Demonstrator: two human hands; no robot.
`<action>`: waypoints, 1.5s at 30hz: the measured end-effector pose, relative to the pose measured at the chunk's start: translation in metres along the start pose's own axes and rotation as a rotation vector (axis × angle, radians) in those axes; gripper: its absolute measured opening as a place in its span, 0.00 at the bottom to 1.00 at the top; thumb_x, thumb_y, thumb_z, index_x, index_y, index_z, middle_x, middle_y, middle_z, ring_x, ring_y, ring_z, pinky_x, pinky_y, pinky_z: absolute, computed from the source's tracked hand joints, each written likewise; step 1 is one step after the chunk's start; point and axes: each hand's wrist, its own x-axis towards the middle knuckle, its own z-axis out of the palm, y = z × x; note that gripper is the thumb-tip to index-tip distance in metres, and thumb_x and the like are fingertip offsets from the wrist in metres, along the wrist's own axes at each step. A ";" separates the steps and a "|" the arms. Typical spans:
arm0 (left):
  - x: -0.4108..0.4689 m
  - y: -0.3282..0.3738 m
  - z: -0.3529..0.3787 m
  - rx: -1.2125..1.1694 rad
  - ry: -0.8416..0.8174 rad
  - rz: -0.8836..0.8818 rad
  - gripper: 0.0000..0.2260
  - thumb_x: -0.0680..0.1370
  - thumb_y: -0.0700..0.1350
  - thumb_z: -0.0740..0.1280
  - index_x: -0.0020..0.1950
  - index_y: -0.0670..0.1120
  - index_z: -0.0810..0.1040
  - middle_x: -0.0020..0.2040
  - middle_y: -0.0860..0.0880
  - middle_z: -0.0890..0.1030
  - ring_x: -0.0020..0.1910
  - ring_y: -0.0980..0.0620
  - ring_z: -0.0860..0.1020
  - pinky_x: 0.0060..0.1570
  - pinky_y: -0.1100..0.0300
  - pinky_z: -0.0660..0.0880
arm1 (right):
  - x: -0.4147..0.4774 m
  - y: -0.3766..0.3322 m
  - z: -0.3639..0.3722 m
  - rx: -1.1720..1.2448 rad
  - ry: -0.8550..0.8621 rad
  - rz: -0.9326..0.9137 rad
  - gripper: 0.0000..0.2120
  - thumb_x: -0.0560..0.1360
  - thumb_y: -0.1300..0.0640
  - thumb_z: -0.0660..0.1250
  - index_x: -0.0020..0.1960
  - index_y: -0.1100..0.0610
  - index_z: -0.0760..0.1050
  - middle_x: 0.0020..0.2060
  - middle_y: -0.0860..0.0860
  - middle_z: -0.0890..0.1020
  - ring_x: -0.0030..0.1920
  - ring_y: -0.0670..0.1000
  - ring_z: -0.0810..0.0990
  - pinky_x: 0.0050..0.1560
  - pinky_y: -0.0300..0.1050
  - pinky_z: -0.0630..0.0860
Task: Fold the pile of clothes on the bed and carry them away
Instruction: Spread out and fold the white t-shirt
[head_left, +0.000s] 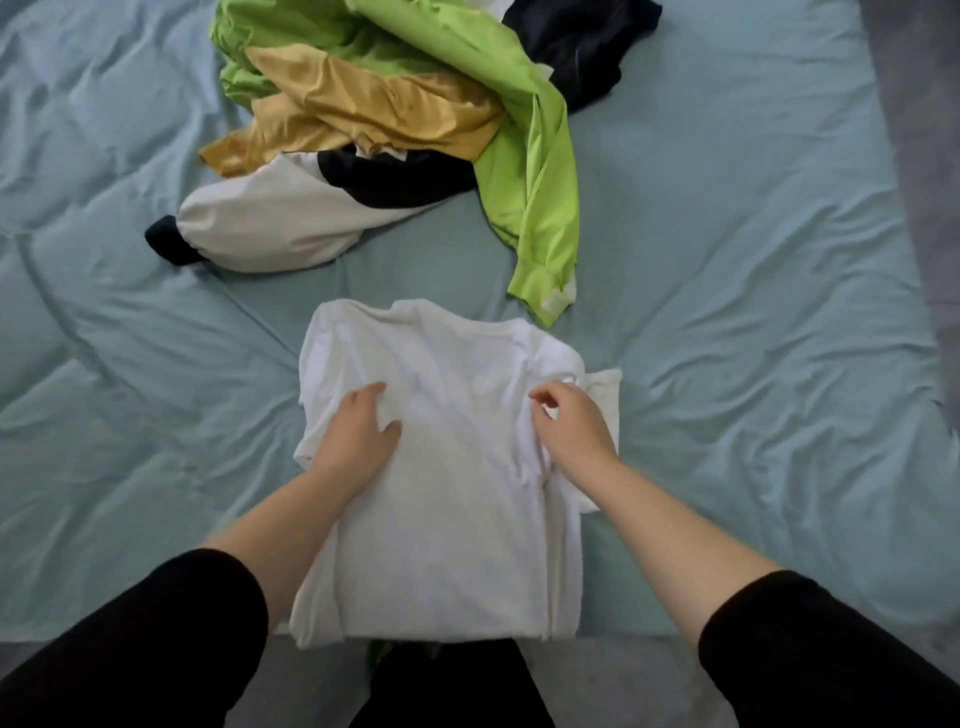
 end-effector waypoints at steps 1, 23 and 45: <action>0.016 0.006 -0.005 0.010 0.040 0.012 0.25 0.79 0.46 0.64 0.75 0.45 0.62 0.72 0.44 0.66 0.68 0.44 0.68 0.68 0.50 0.65 | 0.017 -0.006 -0.003 -0.071 0.050 -0.065 0.12 0.76 0.61 0.62 0.57 0.58 0.77 0.56 0.53 0.79 0.57 0.53 0.76 0.57 0.46 0.72; 0.147 0.036 -0.109 0.220 0.262 0.167 0.05 0.80 0.52 0.59 0.49 0.52 0.71 0.44 0.50 0.76 0.42 0.46 0.74 0.36 0.54 0.69 | 0.127 -0.025 -0.059 -0.237 0.050 -0.102 0.09 0.80 0.48 0.58 0.51 0.52 0.72 0.39 0.55 0.78 0.42 0.60 0.77 0.40 0.50 0.71; 0.097 0.006 -0.005 0.640 0.134 0.577 0.29 0.80 0.61 0.48 0.78 0.50 0.56 0.79 0.45 0.55 0.77 0.45 0.57 0.74 0.49 0.46 | 0.097 -0.032 0.053 -0.772 -0.049 -0.706 0.24 0.78 0.46 0.54 0.73 0.51 0.66 0.73 0.52 0.68 0.72 0.52 0.68 0.72 0.52 0.55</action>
